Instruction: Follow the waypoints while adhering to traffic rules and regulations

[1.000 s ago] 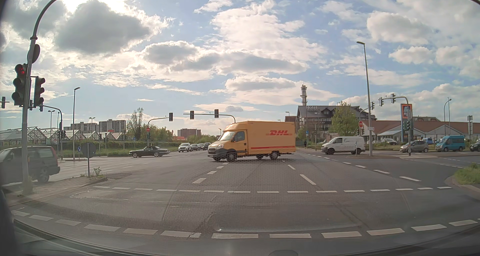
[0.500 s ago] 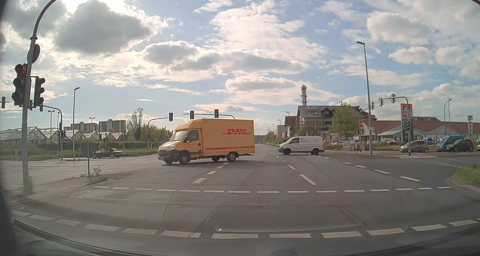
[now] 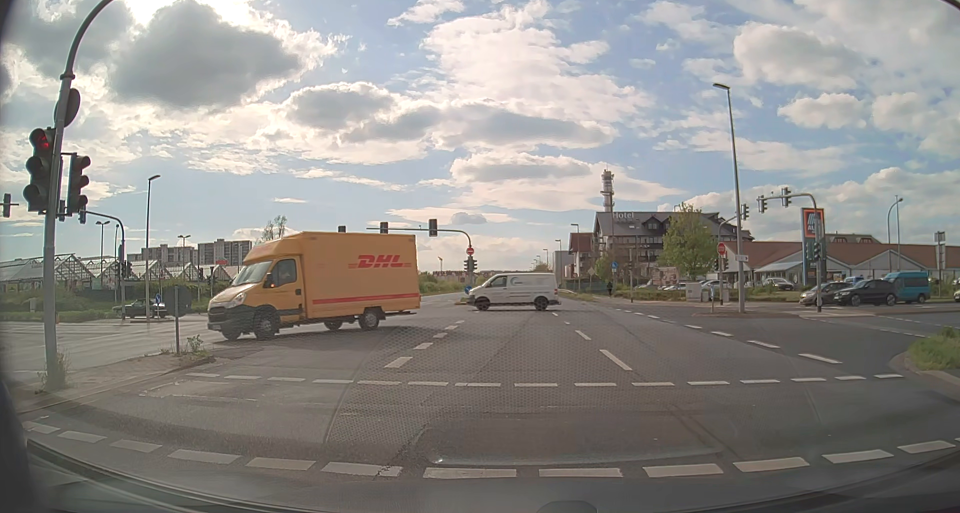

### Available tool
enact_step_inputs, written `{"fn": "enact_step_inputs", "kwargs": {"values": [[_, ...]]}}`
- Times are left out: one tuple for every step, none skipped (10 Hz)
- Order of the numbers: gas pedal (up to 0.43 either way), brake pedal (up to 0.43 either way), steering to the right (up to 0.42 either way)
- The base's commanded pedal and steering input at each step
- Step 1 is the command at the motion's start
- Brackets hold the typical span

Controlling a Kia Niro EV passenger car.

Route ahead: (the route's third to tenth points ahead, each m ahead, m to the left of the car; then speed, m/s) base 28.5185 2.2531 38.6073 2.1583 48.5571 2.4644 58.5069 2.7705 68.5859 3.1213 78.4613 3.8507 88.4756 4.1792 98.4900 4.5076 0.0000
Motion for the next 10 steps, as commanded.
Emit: {"fn": "enact_step_inputs", "kwargs": {"values": [[0.000, 0.274, -0.004], [0.000, 0.274, -0.004], [0.000, 0.274, -0.004], [0.000, 0.274, -0.004], [0.000, 0.274, -0.004], [0.000, 0.274, -0.004], [0.000, 0.274, -0.004], [0.000, 0.274, -0.004], [0.000, 0.274, -0.004], [0.000, 0.274, -0.004]]}}
